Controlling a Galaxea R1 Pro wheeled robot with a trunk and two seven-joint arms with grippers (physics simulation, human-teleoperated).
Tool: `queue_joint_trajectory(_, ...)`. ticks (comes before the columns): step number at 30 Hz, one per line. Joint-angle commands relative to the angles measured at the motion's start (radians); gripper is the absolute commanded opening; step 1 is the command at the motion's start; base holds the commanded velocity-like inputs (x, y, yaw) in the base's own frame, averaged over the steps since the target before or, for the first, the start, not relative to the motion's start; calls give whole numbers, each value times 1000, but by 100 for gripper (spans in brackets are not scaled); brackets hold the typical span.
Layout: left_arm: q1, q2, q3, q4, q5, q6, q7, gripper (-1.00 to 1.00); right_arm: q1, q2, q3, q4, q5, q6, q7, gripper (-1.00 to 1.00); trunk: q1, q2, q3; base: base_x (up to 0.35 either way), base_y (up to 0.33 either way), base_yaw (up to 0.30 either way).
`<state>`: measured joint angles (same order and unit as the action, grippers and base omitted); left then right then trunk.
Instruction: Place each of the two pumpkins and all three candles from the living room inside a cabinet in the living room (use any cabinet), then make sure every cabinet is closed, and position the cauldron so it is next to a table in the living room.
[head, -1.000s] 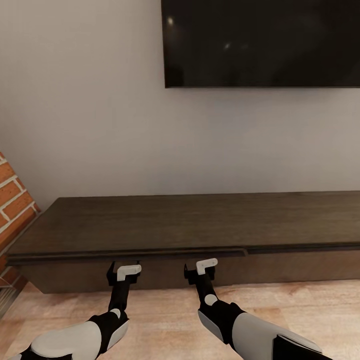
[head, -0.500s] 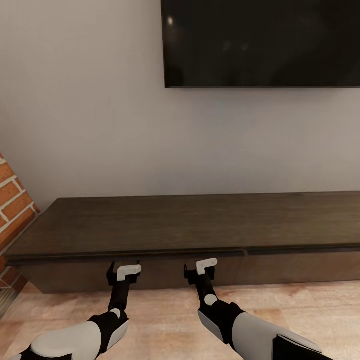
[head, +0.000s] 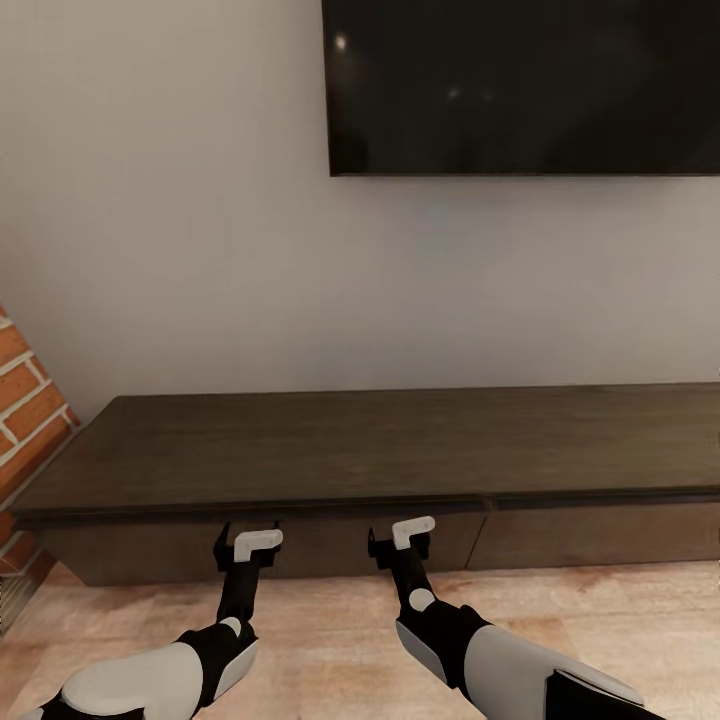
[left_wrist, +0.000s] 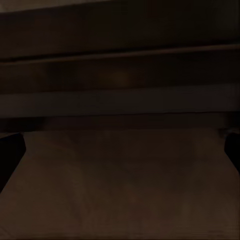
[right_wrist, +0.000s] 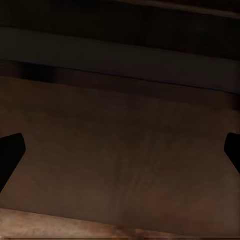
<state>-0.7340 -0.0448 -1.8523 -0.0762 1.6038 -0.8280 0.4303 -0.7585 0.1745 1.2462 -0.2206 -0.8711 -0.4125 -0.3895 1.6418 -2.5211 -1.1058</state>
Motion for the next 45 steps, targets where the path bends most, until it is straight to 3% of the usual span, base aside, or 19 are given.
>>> queue_joint_trajectory(1,-1,0,-8,-2,2,0,10,100,-1,0,9,0,-8,-3,-5,100,0,0,-1,-153,-28,0)
queue_joint_trajectory(14,-1,3,-8,-4,12,8,7,100,1,0,3,21,-18,-8,6,100,0,0,-1,-291,-71,0)
queue_joint_trajectory(18,0,11,-8,-15,32,36,5,100,4,0,0,109,-27,-10,56,100,0,0,-1,-322,-16,0)
queue_joint_trajectory(21,1,25,-8,-29,52,96,-9,100,5,0,0,175,-73,-6,96,100,0,0,-1,-327,-4,0)
queue_joint_trajectory(25,4,45,-8,-36,115,198,-35,100,5,0,-2,228,-126,10,112,100,0,0,-1,-329,-1,0)
queue_joint_trajectory(30,32,80,-8,-38,240,392,-132,100,5,0,-2,248,-144,116,117,100,0,0,-1,-329,0,0)
queue_joint_trajectory(32,44,92,-8,-39,266,437,-166,100,5,-22,-2,250,-145,151,119,100,0,0,-1,-329,0,0)
queue_joint_trajectory(35,88,116,-8,-39,309,530,-253,100,5,-87,-2,252,-147,257,120,100,0,0,-1,-329,0,0)
queue_joint_trajectory(39,162,132,-8,-39,326,594,-312,100,5,-146,-1,253,-148,412,120,100,0,0,-1,-329,0,0)
queue_joint_trajectory(42,218,139,-7,-38,336,602,-326,100,5,-160,0,252,-152,458,121,100,0,0,-1,-329,0,0)
queue_joint_trajectory(45,264,140,-8,-38,378,559,-331,100,5,-146,-1,247,-158,486,127,100,0,0,-1,-329,0,0)
